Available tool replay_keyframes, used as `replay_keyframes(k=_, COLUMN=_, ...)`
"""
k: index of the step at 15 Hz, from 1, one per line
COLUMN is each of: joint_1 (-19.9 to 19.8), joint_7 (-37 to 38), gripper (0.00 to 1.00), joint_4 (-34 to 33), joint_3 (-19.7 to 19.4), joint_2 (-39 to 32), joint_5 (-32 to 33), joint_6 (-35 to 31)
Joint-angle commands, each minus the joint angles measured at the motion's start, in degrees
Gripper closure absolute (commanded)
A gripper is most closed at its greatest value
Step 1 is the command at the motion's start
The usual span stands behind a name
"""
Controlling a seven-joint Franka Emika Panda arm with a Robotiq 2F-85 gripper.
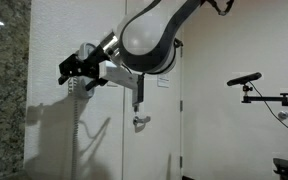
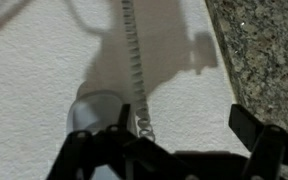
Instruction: Hang up the telephone cord on the handset
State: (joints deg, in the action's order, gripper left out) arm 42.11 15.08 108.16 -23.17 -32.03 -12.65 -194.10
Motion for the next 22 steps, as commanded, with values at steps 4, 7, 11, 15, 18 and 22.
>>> replay_keyframes(k=4, joint_1=3.19, joint_7=-0.92, gripper=0.0, joint_4=-1.03, joint_3=-6.8, joint_2=0.85, joint_5=-1.97, joint_6=-0.78)
replay_keyframes(k=7, joint_1=14.23, joint_7=-1.24, gripper=0.0, joint_4=-0.28, joint_3=-21.73, joint_2=0.8, joint_5=-7.67, joint_6=-1.31)
replay_keyframes(k=11, joint_1=9.78, joint_7=-0.08, gripper=0.0, joint_4=-0.94, joint_3=-15.83, joint_2=-0.28, joint_5=-5.25, joint_6=-0.44)
replay_keyframes(k=15, joint_1=9.18, joint_7=-0.08, gripper=0.0, joint_4=-0.95, joint_3=-15.22, joint_2=-0.96, joint_5=-5.25, joint_6=-0.47)
replay_keyframes(k=18, joint_1=9.13, joint_7=-0.08, gripper=0.0, joint_4=-0.95, joint_3=-15.21, joint_2=-0.96, joint_5=-5.25, joint_6=-0.47)
replay_keyframes(k=22, joint_1=9.12, joint_7=-0.08, gripper=0.0, joint_4=-0.96, joint_3=-15.19, joint_2=-0.96, joint_5=-5.25, joint_6=-0.47)
